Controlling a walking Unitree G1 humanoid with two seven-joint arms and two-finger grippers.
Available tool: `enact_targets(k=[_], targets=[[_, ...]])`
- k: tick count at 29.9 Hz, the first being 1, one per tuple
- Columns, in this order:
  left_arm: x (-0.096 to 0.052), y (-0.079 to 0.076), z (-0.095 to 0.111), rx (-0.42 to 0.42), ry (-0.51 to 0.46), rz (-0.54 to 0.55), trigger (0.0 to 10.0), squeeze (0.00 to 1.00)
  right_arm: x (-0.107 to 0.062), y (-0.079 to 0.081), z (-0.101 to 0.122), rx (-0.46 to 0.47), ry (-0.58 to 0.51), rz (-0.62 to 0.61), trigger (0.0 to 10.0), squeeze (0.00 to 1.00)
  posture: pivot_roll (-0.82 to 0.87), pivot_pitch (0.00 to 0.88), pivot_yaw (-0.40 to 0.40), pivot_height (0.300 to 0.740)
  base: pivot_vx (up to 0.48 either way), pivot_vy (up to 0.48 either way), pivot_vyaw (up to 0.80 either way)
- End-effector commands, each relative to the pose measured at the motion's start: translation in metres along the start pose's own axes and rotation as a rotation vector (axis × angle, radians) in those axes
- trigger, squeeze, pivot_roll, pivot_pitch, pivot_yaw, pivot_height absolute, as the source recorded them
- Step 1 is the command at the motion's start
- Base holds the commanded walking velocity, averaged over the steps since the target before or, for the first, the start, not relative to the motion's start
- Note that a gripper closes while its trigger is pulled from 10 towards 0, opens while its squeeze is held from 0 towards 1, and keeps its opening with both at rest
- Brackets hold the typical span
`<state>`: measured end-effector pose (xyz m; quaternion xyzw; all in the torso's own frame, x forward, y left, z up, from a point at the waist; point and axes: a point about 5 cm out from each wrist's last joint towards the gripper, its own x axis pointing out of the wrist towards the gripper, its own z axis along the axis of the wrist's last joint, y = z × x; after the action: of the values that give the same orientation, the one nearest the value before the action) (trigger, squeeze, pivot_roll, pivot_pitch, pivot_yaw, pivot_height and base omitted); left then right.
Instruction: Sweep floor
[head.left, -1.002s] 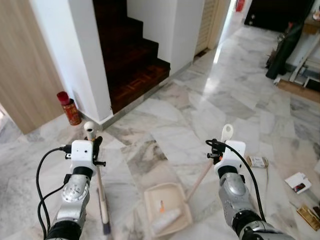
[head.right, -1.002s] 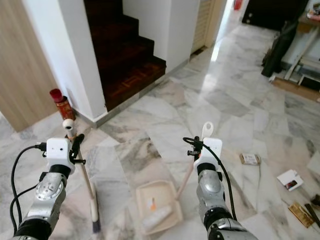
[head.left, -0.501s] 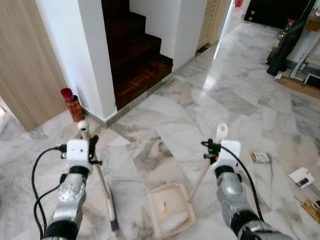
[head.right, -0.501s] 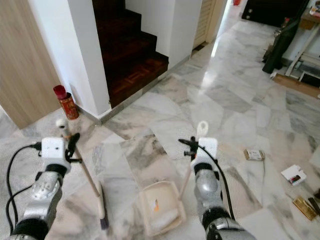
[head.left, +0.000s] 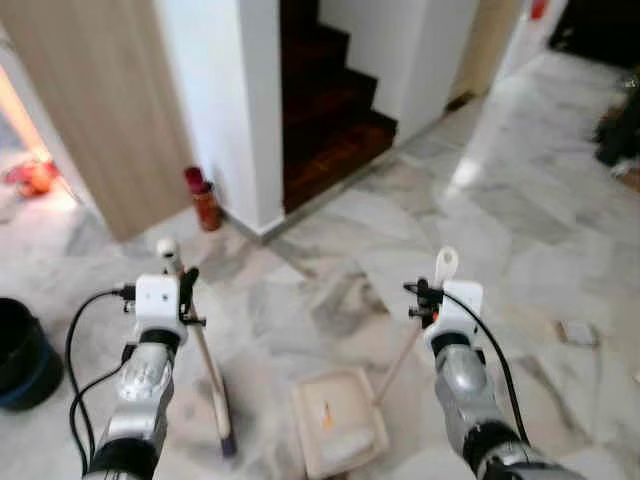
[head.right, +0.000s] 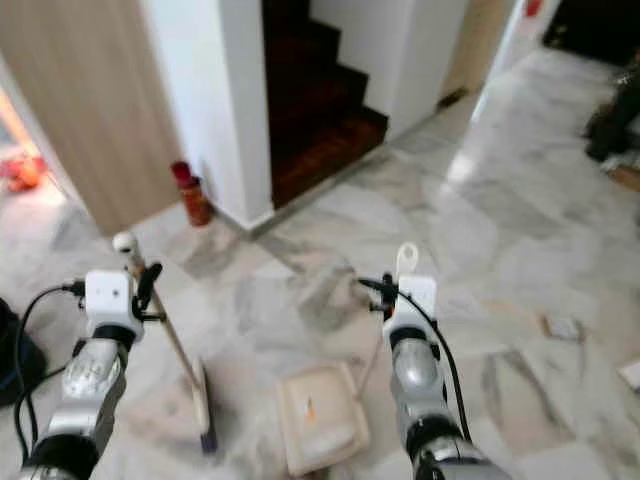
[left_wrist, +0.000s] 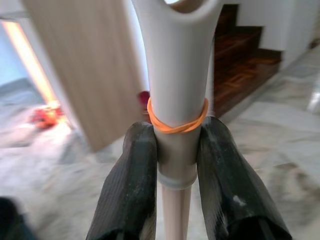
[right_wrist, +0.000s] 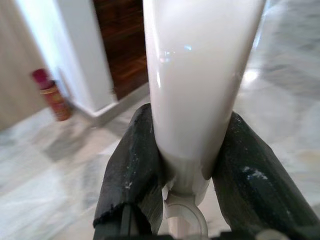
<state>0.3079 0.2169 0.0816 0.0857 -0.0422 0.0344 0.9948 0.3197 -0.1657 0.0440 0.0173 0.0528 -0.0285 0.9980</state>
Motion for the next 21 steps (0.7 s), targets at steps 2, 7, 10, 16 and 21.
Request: enact_targets(k=[2, 7, 10, 16, 21], targets=[[0.0023, 0.0011, 0.0051, 0.002, -0.023, 0.003, 10.0, 0.00, 0.0038, -0.0018, 0.0092, 0.004, -0.044, -0.008, 10.0, 0.00, 0.11, 0.000, -0.022, 0.740, 0.000, 0.270, 0.80], [0.0021, 0.0015, 0.0050, 0.003, -0.023, 0.006, 10.0, 0.00, 0.0035, -0.0014, 0.0087, 0.006, -0.043, -0.008, 10.0, 0.00, 0.11, 0.000, -0.024, 0.740, 0.000, 0.270, 0.80], [0.0020, 0.0022, 0.0049, 0.002, -0.022, 0.009, 10.0, 0.00, 0.0034, -0.0011, 0.0084, 0.009, -0.042, -0.009, 10.0, 0.00, 0.11, 0.000, -0.024, 0.740, 0.000, 0.268, 0.80], [0.0022, 0.0025, 0.0050, 0.002, -0.022, 0.012, 10.0, 0.00, 0.0039, -0.0022, 0.0089, 0.018, -0.041, -0.016, 10.0, 0.00, 0.11, 0.000, -0.025, 0.740, 0.000, 0.266, 0.14], [0.0022, 0.0029, 0.0050, 0.001, -0.021, 0.015, 10.0, 0.00, 0.0040, -0.0024, 0.0089, 0.015, -0.040, -0.020, 10.0, 0.00, 0.11, 0.000, -0.024, 0.740, 0.000, 0.266, 0.00]])
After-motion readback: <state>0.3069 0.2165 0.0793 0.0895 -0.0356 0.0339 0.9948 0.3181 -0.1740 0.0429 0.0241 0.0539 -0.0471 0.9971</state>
